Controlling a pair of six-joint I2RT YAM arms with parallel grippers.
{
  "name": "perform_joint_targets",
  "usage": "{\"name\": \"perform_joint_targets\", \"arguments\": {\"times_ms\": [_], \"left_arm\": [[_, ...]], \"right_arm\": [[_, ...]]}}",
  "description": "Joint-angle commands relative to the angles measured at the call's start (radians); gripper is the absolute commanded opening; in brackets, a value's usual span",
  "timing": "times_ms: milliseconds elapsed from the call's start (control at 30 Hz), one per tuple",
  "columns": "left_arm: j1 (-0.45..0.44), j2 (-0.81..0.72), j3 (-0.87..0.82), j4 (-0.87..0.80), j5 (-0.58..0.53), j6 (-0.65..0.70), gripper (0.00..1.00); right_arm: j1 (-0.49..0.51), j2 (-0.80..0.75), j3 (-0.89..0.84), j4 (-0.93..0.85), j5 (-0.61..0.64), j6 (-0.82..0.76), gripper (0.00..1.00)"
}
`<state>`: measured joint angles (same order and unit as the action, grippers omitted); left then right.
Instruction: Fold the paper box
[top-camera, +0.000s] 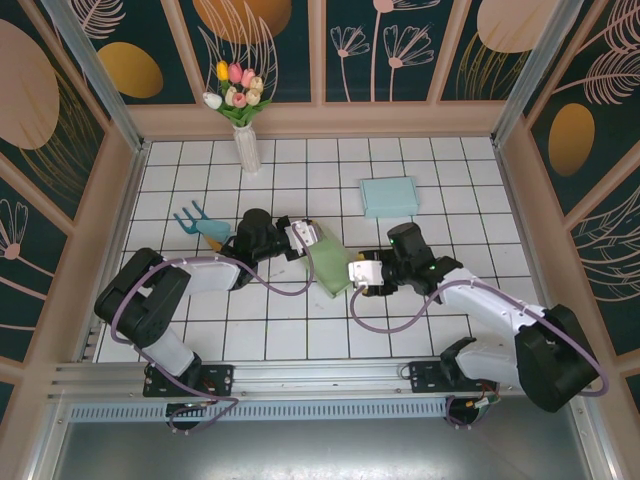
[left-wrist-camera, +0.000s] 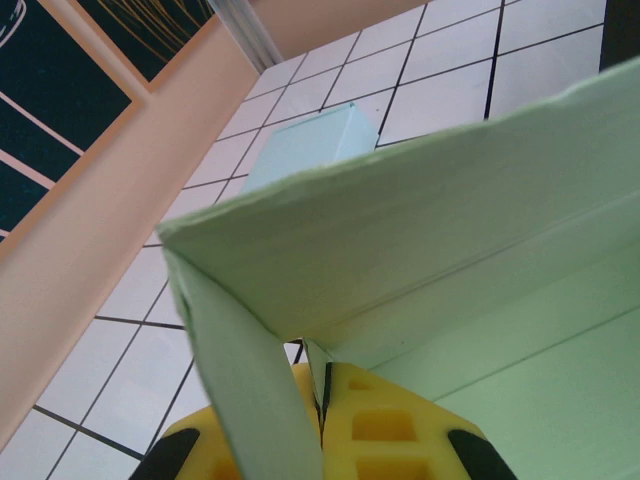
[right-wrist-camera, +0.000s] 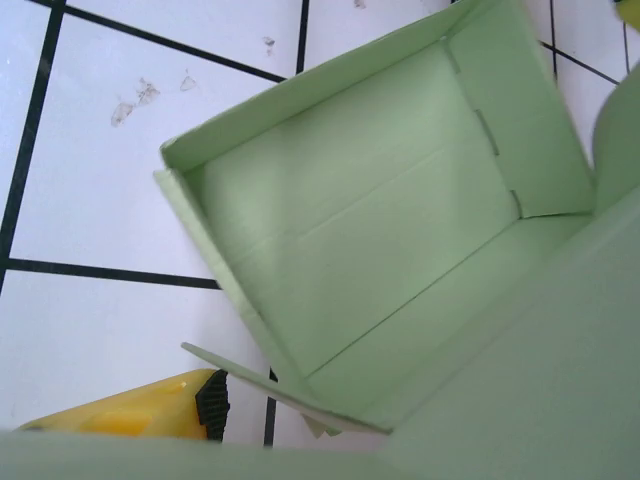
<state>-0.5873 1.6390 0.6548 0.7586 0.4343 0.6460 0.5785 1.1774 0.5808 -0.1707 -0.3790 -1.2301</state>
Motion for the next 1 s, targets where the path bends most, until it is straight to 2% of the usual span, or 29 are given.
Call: {"name": "perform_joint_targets", "arguments": {"times_ms": [0, 233, 433, 600, 667, 800, 967], "left_arm": [[-0.002, 0.025, -0.012, -0.051, 0.007, 0.016, 0.0], [-0.002, 0.034, -0.031, -0.005, 0.022, -0.041, 0.0], [-0.004, 0.045, -0.034, 0.044, 0.001, -0.212, 0.0], [-0.002, 0.063, 0.035, -0.05, -0.025, -0.379, 0.0], [-0.003, 0.061, 0.044, -0.074, -0.005, -0.405, 0.0], [-0.003, 0.022, -0.022, 0.003, -0.003, -0.436, 0.0], [-0.003, -0.038, -0.048, -0.002, 0.03, -0.499, 0.0]], "right_arm": [[0.015, -0.034, -0.001, 0.039, -0.009, 0.039, 0.57], [0.027, -0.045, -0.013, 0.059, -0.002, 0.046, 0.48], [0.064, -0.033, -0.024, 0.077, 0.032, 0.048, 0.44], [0.091, -0.012, -0.031, 0.11, 0.062, 0.063, 0.42], [0.098, -0.005, -0.035, 0.119, 0.069, 0.069, 0.42], [0.106, 0.004, -0.044, 0.12, 0.076, 0.068, 0.42], [0.119, 0.014, -0.04, 0.11, 0.09, 0.069, 0.42]]}}
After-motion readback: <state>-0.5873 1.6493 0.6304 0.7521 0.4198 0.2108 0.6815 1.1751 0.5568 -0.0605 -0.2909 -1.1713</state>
